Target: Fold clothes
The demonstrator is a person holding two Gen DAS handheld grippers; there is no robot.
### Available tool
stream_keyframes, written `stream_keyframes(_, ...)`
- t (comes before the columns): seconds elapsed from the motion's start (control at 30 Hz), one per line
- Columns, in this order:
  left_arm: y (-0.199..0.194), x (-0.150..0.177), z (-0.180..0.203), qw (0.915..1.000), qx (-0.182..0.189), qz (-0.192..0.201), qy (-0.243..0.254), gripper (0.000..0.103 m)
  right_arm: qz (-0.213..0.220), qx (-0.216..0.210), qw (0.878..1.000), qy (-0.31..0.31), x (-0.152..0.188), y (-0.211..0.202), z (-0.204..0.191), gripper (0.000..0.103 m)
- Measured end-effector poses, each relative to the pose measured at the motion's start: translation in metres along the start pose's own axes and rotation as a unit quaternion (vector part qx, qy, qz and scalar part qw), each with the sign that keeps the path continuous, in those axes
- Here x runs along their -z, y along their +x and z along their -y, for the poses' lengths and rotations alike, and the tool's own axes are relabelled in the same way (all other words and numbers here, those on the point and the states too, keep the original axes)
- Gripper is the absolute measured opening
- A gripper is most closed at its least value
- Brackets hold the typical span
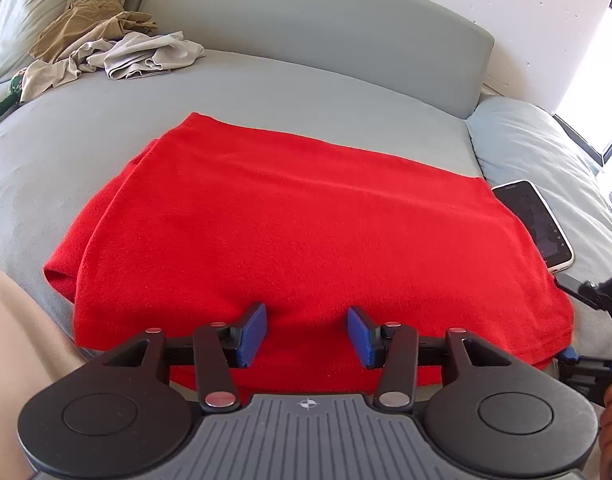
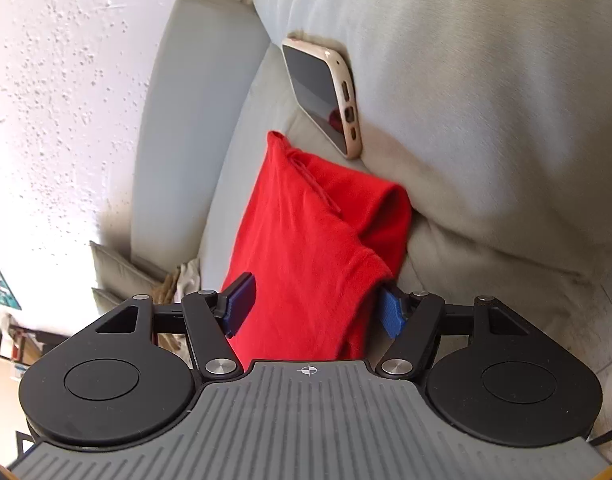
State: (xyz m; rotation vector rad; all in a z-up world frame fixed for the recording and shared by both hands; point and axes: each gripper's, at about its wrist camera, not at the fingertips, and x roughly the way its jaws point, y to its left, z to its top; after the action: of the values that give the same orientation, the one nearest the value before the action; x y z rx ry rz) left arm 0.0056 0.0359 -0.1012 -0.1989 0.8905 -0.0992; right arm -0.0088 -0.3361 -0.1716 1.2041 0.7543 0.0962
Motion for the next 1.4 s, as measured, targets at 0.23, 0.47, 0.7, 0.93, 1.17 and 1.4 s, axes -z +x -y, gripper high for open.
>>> stream_keyframes(0.23,0.000,-0.001,-0.003,1.0000,0.009,-0.002,-0.003,0.046,0.057,0.002,0.992,-0.112,0.009,0.018,-0.024,0.081)
stream_keyframes(0.47,-0.001,-0.003,-0.013,0.9991,0.033,-0.010,-0.026,0.046,0.027,0.003,0.992,-0.120,0.011,0.017,-0.029,0.065)
stream_keyframes(0.7,0.001,-0.003,-0.015,0.9990,0.039,-0.010,-0.019,0.047,0.054,0.033,0.976,-0.208,0.010,0.035,-0.031,0.059)
stream_keyframes(0.93,-0.003,-0.007,-0.020,0.9981,0.054,-0.023,-0.021,0.046,0.070,0.100,0.957,-0.264,0.019,0.036,-0.049,0.021)
stream_keyframes(1.17,-0.032,-0.046,-0.073,0.9927,0.050,-0.017,-0.109,0.051,0.086,0.212,0.887,-0.402,0.051,0.044,-0.127,0.018)
stream_keyframes(1.4,-0.026,-0.090,-0.176,0.9748,-0.018,0.082,-0.206,0.053,0.092,0.237,0.778,-0.575,0.123,0.086,-0.210,0.018)
